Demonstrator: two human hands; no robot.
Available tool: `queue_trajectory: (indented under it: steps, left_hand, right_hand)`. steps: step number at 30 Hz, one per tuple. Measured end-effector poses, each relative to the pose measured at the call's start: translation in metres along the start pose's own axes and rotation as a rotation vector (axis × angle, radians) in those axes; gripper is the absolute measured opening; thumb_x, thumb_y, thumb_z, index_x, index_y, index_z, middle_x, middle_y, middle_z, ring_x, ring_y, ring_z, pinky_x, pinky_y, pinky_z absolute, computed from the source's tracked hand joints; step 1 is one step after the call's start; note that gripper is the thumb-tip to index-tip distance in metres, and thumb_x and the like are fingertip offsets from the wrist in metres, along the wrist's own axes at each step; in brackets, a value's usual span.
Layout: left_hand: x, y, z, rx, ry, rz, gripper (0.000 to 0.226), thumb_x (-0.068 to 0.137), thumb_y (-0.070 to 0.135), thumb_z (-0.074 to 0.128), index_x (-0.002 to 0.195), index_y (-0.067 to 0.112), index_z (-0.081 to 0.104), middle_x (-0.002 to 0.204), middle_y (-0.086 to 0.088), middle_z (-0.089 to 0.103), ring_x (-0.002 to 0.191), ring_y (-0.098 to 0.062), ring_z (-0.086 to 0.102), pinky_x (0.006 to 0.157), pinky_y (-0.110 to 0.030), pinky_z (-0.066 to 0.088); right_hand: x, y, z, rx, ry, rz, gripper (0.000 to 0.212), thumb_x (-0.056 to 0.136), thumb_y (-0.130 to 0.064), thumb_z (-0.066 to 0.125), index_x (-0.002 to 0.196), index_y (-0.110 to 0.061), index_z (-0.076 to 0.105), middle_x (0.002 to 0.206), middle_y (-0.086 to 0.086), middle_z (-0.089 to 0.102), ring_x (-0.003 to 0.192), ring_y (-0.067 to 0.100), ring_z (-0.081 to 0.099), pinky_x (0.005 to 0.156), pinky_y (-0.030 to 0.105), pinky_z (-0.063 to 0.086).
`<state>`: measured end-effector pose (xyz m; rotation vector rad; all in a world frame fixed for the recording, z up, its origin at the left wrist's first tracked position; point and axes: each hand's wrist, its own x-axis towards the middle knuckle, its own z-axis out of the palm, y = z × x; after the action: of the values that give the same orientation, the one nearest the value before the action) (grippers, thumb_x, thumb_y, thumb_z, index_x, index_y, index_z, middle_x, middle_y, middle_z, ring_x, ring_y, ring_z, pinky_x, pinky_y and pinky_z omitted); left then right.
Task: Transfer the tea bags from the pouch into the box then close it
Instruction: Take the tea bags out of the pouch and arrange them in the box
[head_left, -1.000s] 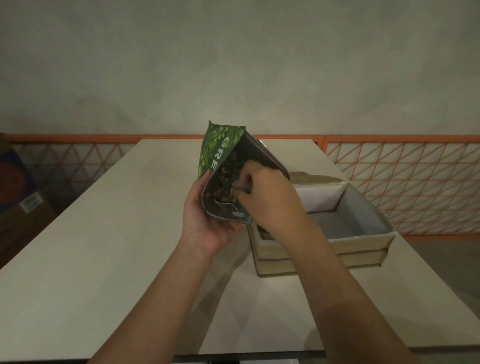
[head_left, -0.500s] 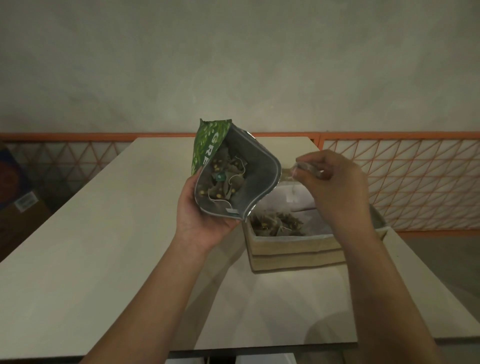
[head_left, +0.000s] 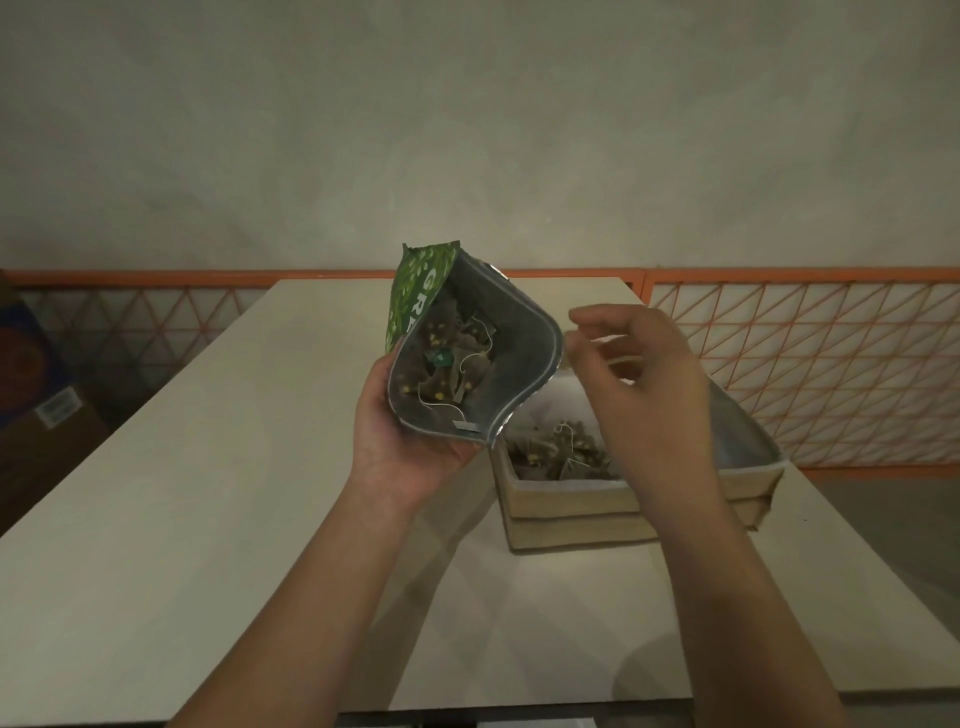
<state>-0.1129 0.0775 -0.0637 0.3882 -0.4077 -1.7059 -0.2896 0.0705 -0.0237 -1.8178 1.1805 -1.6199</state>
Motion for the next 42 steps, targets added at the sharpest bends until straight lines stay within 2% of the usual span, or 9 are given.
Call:
queue_trajectory:
  steps: [5, 11, 16, 20, 25, 29, 37, 39, 42]
  left_hand:
    - [0.001, 0.006, 0.002, 0.056, 0.062, 0.045, 0.048, 0.081, 0.047, 0.059, 0.105, 0.011, 0.079, 0.119, -0.012, 0.07, 0.098, -0.029, 0.07, 0.083, -0.035, 0.058]
    - [-0.002, 0.007, -0.004, 0.089, 0.13, 0.094, 0.044, 0.069, 0.047, 0.06, 0.081, 0.011, 0.082, 0.097, -0.01, 0.075, 0.09, -0.025, 0.068, 0.086, -0.036, 0.051]
    - [-0.001, 0.009, -0.008, 0.093, 0.153, 0.069, 0.047, 0.073, 0.049, 0.061, 0.088, 0.01, 0.082, 0.103, -0.013, 0.074, 0.082, -0.028, 0.074, 0.073, -0.036, 0.061]
    - [0.001, 0.011, -0.009, 0.103, 0.167, 0.067, 0.049, 0.075, 0.051, 0.06, 0.093, 0.011, 0.082, 0.109, -0.012, 0.073, 0.088, -0.028, 0.072, 0.077, -0.035, 0.059]
    - [0.003, 0.01, -0.011, 0.085, 0.143, 0.074, 0.051, 0.083, 0.052, 0.055, 0.088, 0.01, 0.082, 0.1, -0.013, 0.076, 0.079, -0.029, 0.075, 0.071, -0.036, 0.061]
    - [0.002, 0.007, -0.012, 0.089, 0.13, 0.106, 0.046, 0.076, 0.048, 0.058, 0.081, 0.009, 0.082, 0.093, -0.013, 0.076, 0.075, -0.028, 0.075, 0.067, -0.037, 0.062]
    - [0.002, 0.009, -0.007, 0.131, 0.123, 0.1, 0.049, 0.074, 0.049, 0.062, 0.097, 0.012, 0.081, 0.114, -0.013, 0.072, 0.096, -0.03, 0.071, 0.093, -0.04, 0.051]
    - [0.002, 0.01, -0.006, 0.117, 0.107, 0.087, 0.052, 0.077, 0.05, 0.063, 0.109, 0.013, 0.078, 0.123, -0.013, 0.068, 0.106, -0.031, 0.065, 0.1, -0.04, 0.046]
    - [0.003, 0.009, -0.007, 0.102, 0.057, 0.077, 0.052, 0.079, 0.052, 0.061, 0.113, 0.015, 0.076, 0.125, -0.011, 0.067, 0.103, -0.03, 0.067, 0.086, -0.038, 0.053]
  right_hand:
    - [-0.002, -0.025, 0.03, 0.031, -0.215, -0.093, 0.016, 0.082, -0.026, 0.077, 0.096, -0.016, 0.076, 0.087, -0.005, 0.072, 0.076, 0.003, 0.064, 0.068, 0.011, 0.049]
    - [0.026, -0.018, 0.081, -0.355, -0.465, -0.143, 0.048, 0.089, -0.019, 0.068, 0.135, -0.018, 0.056, 0.135, 0.001, 0.056, 0.12, 0.018, 0.055, 0.104, 0.029, 0.042]
    - [0.042, -0.005, 0.108, -0.397, -0.593, -0.067, 0.055, 0.085, -0.022, 0.07, 0.136, -0.022, 0.049, 0.133, 0.001, 0.055, 0.123, 0.024, 0.052, 0.102, 0.042, 0.046]
    - [0.044, 0.004, 0.115, -0.596, -0.713, -0.015, 0.049, 0.086, -0.037, 0.07, 0.13, -0.02, 0.057, 0.138, 0.006, 0.046, 0.129, 0.029, 0.039, 0.106, 0.042, 0.04]
    - [0.037, 0.0, 0.102, -0.495, -0.698, 0.012, 0.032, 0.088, -0.034, 0.067, 0.116, -0.017, 0.069, 0.121, 0.003, 0.064, 0.107, 0.022, 0.059, 0.092, 0.037, 0.051]
    - [0.028, -0.01, 0.084, -0.347, -0.668, 0.032, 0.03, 0.095, -0.032, 0.06, 0.12, -0.019, 0.068, 0.122, 0.001, 0.065, 0.099, 0.015, 0.061, 0.084, 0.025, 0.044]
    - [0.017, -0.021, 0.04, -0.209, -0.301, -0.14, 0.022, 0.092, -0.019, 0.065, 0.113, -0.016, 0.07, 0.107, -0.002, 0.07, 0.085, 0.001, 0.056, 0.066, 0.0, 0.039]
    - [0.016, -0.022, 0.03, -0.091, -0.231, -0.102, 0.02, 0.09, -0.016, 0.068, 0.11, -0.018, 0.072, 0.097, -0.009, 0.07, 0.079, -0.004, 0.058, 0.07, 0.002, 0.043]
    - [0.019, -0.021, 0.016, 0.046, -0.138, -0.052, 0.018, 0.09, -0.017, 0.068, 0.107, -0.021, 0.07, 0.092, -0.013, 0.068, 0.084, 0.003, 0.065, 0.076, 0.02, 0.055]
